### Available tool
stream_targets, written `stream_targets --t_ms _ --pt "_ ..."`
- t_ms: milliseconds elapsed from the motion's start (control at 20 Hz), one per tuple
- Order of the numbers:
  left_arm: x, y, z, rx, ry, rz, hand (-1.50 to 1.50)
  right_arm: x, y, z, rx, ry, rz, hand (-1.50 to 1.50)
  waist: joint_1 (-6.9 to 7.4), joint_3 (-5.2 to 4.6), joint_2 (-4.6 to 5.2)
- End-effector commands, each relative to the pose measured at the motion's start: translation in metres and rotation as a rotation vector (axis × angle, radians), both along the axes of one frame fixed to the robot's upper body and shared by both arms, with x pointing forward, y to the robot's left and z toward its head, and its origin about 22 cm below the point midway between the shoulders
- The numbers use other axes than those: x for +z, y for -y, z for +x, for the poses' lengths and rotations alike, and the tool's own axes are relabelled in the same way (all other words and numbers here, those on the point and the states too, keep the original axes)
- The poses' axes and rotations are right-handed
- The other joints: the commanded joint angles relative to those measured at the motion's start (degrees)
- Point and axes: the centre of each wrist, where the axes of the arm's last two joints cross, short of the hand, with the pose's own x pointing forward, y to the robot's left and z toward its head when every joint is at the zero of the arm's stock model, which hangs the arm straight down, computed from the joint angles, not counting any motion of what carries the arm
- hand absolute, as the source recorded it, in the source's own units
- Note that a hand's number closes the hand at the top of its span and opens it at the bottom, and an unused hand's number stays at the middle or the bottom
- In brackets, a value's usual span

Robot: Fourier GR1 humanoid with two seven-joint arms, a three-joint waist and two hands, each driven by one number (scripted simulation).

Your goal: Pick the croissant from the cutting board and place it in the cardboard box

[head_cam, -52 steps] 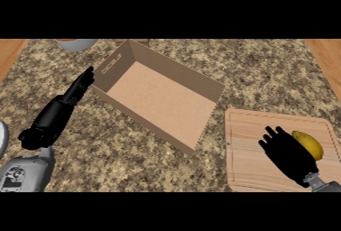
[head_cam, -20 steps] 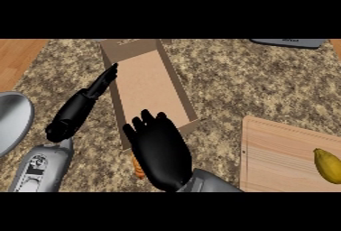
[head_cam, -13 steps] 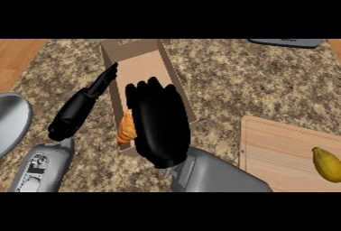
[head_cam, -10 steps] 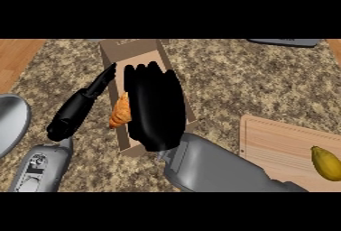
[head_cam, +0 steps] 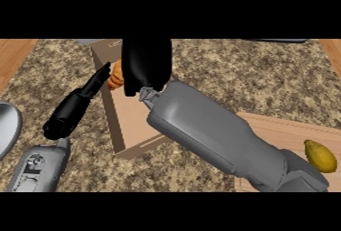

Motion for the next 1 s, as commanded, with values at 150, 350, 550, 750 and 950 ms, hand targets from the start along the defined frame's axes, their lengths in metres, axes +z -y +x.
stream_targets --t_ms 150,350,550,750,950 --pt "0.008 -0.001 0.0 0.027 0.006 -0.001 0.0 -0.03 0.024 0.048 0.0 -0.337 -0.055 1.5 -1.29 0.09 0.17" --pt "0.005 -0.027 -0.02 0.048 0.0 0.006 0.0 -0.024 0.026 0.057 0.052 -0.439 -0.113 1.5 -2.06 0.12 -0.48" --pt "-0.004 -0.013 -0.007 0.045 -0.027 -0.001 0.0 -0.039 0.044 0.075 0.035 -0.573 -0.171 1.5 -3.08 0.11 -0.3" --pt "0.002 -0.015 -0.019 0.038 -0.023 -0.006 0.0 -0.041 0.04 0.073 0.206 -0.614 -0.135 -1.5 -2.66 0.14 -0.46" --pt "-0.005 -0.02 -0.011 0.053 0.002 0.005 0.0 -0.044 0.051 0.076 0.321 -0.448 0.022 -1.5 -2.85 0.15 -0.11"
